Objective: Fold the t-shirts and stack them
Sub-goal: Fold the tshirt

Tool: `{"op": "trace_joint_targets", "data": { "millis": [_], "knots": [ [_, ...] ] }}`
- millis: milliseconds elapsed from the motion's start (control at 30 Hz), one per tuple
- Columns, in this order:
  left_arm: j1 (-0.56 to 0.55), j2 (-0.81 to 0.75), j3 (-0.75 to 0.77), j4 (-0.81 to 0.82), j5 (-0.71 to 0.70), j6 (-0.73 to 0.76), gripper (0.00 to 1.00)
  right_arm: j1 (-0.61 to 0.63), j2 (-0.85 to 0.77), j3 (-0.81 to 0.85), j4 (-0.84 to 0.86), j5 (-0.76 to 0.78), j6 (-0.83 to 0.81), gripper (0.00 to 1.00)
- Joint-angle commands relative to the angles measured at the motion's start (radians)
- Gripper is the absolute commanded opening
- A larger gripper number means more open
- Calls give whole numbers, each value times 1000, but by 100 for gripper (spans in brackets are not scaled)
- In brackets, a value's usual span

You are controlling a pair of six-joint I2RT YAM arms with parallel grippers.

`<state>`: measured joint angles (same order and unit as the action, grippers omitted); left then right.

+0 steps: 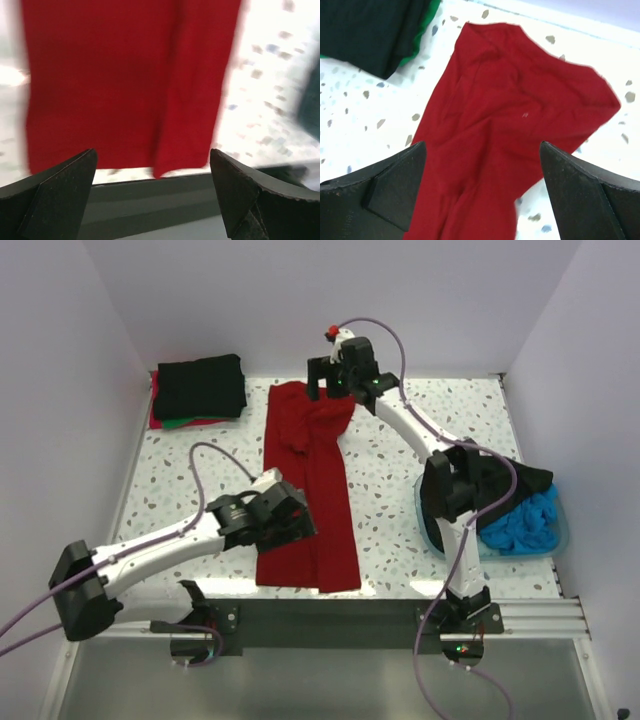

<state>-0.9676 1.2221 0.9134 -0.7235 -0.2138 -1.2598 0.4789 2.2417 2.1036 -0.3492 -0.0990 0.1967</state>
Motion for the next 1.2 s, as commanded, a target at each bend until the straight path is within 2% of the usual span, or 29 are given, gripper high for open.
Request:
{"op": "trace_joint_targets", "data": {
  "millis": [0, 133, 200, 367, 600, 733, 833, 1033, 1167],
  "knots": [
    [55, -104, -96, -284, -167, -85, 100, 47, -24, -57, -164, 42, 118, 99],
    [168, -206, -220, -262, -132, -24, 100, 78, 61, -4, -197, 41, 119, 99],
    [204, -228, -246, -235, -122, 14, 100, 78, 131, 77, -221, 41, 121, 99],
    [205, -198, -272, -165, -90, 59, 100, 70, 292, 258, -243, 97, 75, 99],
    [213, -101, -280, -91, -44, 112, 100, 23, 398, 240, -224, 156, 33, 99],
    [216, -79, -294, -38, -4, 138, 100, -37, 446, 245, -202, 108, 7, 99],
    [219, -87, -318, 28, 42, 172, 100, -71, 499, 355, -223, 16, 9, 99],
    [228, -65, -326, 76, 59, 198, 100, -74, 440, 317, -136, -2, -111, 99],
    [237, -46, -349, 127, 91, 211, 100, -69, 394, 364, -189, -36, -170, 99]
  ]
}}
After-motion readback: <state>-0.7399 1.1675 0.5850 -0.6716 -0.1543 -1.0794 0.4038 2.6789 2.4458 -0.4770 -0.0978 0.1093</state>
